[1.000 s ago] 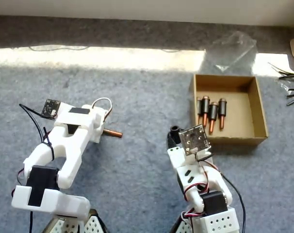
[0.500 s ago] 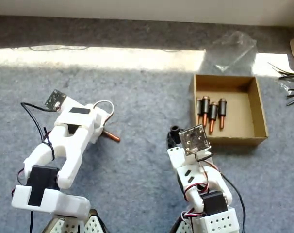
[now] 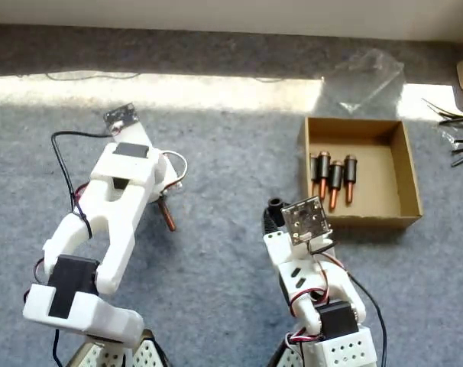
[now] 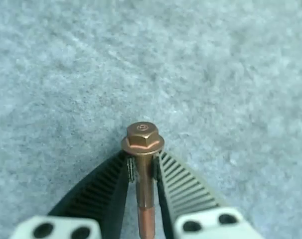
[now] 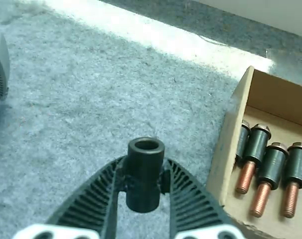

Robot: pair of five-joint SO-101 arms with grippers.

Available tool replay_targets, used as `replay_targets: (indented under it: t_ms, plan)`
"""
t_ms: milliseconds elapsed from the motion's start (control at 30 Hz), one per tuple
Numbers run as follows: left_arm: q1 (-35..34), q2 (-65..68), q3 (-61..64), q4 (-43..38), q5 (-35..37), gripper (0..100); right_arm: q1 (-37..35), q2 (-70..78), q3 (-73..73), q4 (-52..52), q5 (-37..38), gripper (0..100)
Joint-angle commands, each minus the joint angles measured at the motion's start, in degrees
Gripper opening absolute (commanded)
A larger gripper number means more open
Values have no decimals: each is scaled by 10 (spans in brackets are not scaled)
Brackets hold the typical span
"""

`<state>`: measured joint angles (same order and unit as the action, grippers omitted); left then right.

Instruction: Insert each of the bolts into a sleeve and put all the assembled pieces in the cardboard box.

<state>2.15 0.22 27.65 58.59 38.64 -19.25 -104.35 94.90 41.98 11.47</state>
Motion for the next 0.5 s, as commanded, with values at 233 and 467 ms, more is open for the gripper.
replay_targets:
  t_ms: [233, 467]
  plan:
    - [25, -5, -61, 98, -84, 6, 7, -6, -3, -1, 6, 3]
    - [43, 74, -77, 97, -277, 5, 7, -6, -3, -1, 6, 3]
